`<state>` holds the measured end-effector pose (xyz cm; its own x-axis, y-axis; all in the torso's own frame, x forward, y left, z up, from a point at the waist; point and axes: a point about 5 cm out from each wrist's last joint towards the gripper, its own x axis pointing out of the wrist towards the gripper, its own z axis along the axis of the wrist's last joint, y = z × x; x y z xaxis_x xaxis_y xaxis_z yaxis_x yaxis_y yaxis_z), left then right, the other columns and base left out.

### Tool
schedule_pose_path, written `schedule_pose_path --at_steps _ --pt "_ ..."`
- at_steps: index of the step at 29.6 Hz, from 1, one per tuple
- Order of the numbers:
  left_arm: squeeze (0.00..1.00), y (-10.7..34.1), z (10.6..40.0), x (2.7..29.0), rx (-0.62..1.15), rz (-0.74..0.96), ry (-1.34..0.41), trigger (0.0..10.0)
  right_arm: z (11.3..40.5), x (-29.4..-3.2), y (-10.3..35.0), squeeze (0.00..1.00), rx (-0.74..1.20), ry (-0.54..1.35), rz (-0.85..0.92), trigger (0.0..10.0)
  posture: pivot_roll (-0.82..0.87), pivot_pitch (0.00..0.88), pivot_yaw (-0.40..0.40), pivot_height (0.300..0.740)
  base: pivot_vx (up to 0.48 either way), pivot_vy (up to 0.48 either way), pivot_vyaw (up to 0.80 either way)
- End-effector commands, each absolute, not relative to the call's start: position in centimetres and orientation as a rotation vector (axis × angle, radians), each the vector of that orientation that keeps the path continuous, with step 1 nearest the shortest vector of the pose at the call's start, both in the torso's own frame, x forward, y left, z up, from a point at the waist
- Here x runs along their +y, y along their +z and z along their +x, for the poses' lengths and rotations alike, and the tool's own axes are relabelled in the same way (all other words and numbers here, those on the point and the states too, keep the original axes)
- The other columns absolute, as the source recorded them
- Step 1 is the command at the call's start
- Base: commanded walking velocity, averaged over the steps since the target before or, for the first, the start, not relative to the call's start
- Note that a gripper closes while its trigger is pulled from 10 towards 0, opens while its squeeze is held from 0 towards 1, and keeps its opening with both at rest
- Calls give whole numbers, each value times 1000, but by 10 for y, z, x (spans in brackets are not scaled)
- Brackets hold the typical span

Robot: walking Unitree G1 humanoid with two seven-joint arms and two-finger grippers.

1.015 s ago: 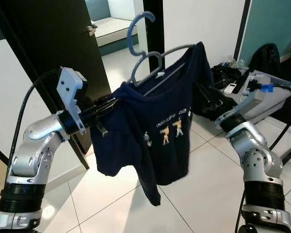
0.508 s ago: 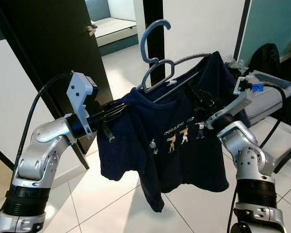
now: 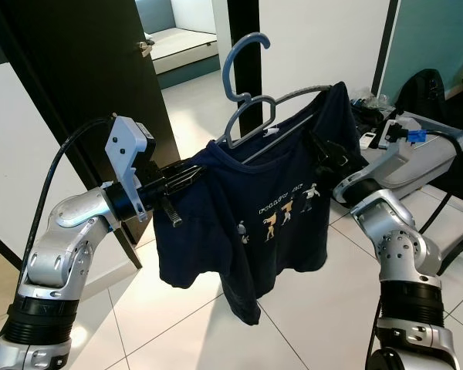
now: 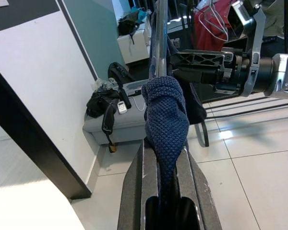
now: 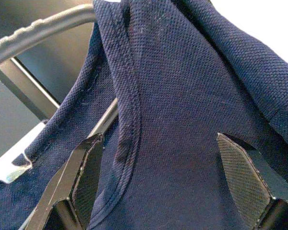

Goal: Hang hanger

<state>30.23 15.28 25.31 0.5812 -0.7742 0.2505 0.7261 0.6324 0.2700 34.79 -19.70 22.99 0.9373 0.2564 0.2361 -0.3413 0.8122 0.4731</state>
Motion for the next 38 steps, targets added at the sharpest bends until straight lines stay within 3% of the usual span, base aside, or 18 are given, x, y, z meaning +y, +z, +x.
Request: schedule_pose_path --at_steps 1,26,27,29,31,32,33,38 --pt "0 257 300 160 -374 159 -858 10000 350 -196 230 0 -161 310 537 10000 -71 0 102 740 0 0 0" --pt "0 252 291 142 -364 152 -962 10000 354 -202 231 0 -163 273 504 10000 -78 0 100 740 0 0 0" --pt "0 251 291 142 -362 153 -961 10000 353 -202 231 0 -165 274 503 8471 -78 0 101 740 0 0 0" --pt "0 251 291 143 -360 153 -960 10000 353 -202 231 0 -166 275 502 8471 -78 0 101 740 0 0 0" --pt "0 250 291 143 -356 158 -956 10000 353 -202 232 0 -169 274 503 3490 -77 0 99 740 0 0 0" --pt "0 251 292 143 -356 158 -955 10000 354 -203 232 0 -170 273 503 3490 -77 0 99 740 0 0 0" --pt "0 250 291 144 -355 161 -951 10000 353 -203 233 0 -174 272 503 0 -77 0 101 740 0 0 0" --pt "0 247 293 148 -340 177 -924 10000 352 -204 232 0 -180 267 496 0 -76 0 99 740 0 0 0"
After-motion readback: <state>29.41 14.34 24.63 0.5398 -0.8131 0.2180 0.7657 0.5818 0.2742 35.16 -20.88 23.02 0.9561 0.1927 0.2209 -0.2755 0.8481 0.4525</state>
